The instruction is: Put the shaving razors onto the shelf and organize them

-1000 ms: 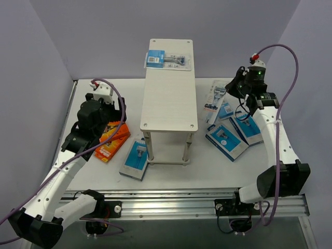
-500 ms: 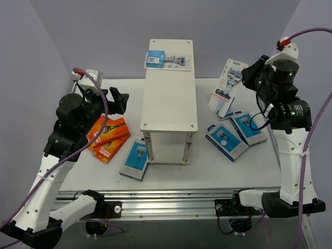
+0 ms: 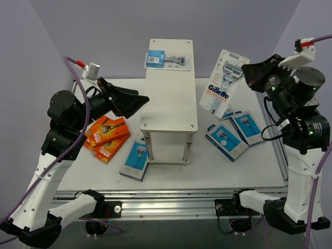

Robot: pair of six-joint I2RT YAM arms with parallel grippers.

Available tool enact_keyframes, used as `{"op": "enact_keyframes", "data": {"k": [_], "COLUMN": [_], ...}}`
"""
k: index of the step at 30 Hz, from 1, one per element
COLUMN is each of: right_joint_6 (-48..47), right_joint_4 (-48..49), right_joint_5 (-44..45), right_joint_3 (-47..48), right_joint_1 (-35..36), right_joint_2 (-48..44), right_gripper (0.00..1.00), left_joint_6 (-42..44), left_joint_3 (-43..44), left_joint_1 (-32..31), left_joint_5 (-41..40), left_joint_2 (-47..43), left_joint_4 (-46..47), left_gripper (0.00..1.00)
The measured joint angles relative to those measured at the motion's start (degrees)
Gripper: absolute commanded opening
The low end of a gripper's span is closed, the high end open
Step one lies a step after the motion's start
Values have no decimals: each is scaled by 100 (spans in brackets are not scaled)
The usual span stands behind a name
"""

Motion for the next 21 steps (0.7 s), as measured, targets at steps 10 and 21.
{"op": "enact_keyframes", "data": {"k": [10, 21], "right_joint_6": [638, 1600], "right_joint_4": [1091, 2361], "right_joint_5": [-933, -1738], "right_joint_3": [-356, -1641], "right_joint_1": [0, 0], "right_joint_2": [-671, -776], "right_gripper": [0, 0], "left_joint_6": [-793, -754], "left_joint_3": [-149, -273], "left_joint_1": [-1086, -1674], "left_joint_5": [203, 48], "left_joint_2": [675, 1051], "left_joint_4": [704, 1475], "left_gripper": [98, 98]}}
